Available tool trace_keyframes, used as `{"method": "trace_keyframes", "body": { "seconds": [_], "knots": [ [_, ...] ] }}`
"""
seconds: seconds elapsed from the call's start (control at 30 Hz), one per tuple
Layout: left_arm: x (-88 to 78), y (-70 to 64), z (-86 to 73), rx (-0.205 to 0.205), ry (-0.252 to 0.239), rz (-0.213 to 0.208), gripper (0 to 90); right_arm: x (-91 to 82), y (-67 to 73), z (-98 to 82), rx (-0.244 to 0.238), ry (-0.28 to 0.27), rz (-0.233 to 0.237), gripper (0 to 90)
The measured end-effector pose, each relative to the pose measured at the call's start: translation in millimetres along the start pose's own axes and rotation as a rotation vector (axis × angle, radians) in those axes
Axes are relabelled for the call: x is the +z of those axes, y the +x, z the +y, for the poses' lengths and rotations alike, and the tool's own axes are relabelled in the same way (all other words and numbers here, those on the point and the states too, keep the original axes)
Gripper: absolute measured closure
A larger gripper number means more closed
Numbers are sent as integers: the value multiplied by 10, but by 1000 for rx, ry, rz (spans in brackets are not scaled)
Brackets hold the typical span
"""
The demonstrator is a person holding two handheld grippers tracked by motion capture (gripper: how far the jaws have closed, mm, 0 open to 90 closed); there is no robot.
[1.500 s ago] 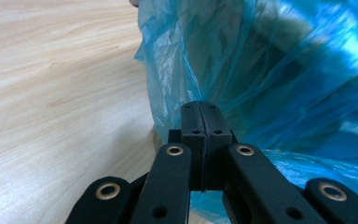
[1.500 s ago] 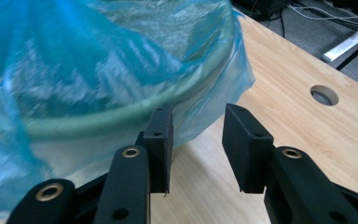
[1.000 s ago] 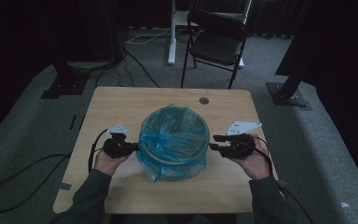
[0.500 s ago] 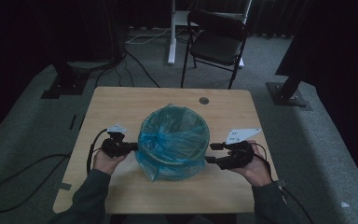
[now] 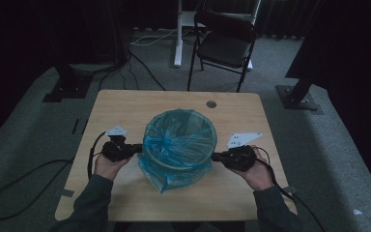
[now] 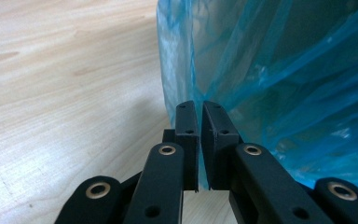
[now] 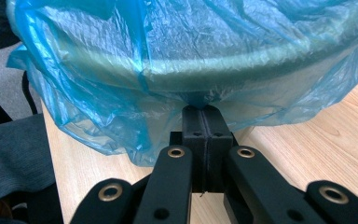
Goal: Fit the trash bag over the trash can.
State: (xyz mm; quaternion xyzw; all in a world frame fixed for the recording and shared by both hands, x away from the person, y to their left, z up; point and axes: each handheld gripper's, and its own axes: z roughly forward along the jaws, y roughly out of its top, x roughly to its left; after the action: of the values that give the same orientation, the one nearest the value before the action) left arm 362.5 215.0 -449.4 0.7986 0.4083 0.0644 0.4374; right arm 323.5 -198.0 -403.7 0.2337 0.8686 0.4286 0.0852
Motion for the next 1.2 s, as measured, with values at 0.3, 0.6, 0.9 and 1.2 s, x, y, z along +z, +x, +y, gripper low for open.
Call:
{"method": "trace_keyframes", "body": {
  "seconds": [0.3,0.6,0.9,1.2],
  "knots": [
    [-247,4,137,21,-104,6,819,33,-50,-72,12,53,-11,900],
    [-432,-31,356,50,-167,-8,718,-88,-108,-88,43,-14,-37,622],
    [-411,-188,579,133,-155,-33,667,-46,-102,-111,43,-8,-39,568],
    [-412,-324,766,170,-170,-71,658,-69,-105,-105,45,-22,-43,560]
  ]
}}
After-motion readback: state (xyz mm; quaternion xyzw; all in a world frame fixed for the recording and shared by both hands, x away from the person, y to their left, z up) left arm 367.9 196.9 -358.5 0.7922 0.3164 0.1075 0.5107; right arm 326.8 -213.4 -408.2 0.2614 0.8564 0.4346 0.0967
